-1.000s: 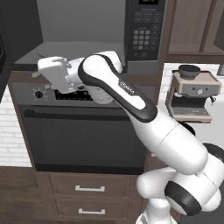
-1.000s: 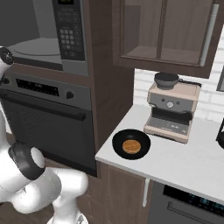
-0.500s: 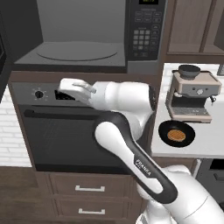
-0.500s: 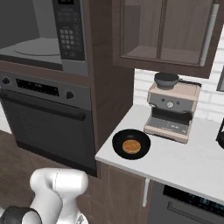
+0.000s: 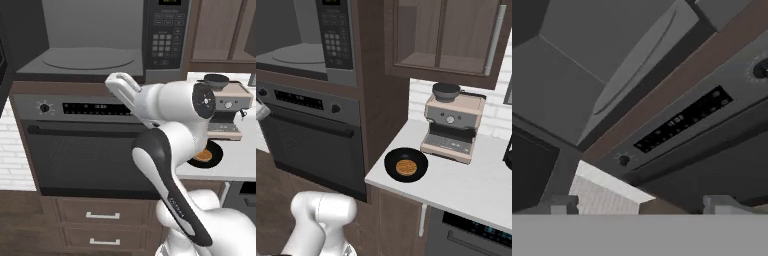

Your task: Open the microwave, place the bowl with waffle inside the microwave, then close the microwave door and turn it on.

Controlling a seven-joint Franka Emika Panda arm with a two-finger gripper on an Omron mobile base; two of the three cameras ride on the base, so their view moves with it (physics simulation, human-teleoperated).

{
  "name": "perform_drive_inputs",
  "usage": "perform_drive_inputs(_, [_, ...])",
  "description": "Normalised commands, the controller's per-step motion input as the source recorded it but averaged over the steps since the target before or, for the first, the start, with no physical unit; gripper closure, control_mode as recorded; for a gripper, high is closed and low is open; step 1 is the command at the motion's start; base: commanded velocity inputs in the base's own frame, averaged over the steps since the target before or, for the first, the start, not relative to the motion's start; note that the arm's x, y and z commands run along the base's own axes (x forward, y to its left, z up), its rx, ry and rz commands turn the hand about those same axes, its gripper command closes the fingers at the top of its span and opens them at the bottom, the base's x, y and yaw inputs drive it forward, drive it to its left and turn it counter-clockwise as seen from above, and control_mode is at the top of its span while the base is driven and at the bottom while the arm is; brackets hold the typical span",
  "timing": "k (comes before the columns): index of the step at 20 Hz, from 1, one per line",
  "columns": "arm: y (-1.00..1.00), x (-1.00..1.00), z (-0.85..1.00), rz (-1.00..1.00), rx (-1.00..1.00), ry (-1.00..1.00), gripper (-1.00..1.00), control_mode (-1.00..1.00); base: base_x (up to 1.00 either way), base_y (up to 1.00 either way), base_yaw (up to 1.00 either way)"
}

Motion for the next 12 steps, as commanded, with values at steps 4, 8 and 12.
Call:
perform_drive_inputs(4, [-1.0,-0.17,0.07,-0.39,-0.1,0.49,-1.0,-1.0,0.0,0.0,0.0])
perform_drive_inputs(8, [-1.0,-0.6,-0.19,-0.34,-0.02,0.21,-1.0,-1.0,0.0,0.0,0.0])
perform_drive_inputs(12, [-1.0,-0.85,-0.41,-0.26,0.07,0.0,-1.0,-1.0,0.0,0.0,0.0])
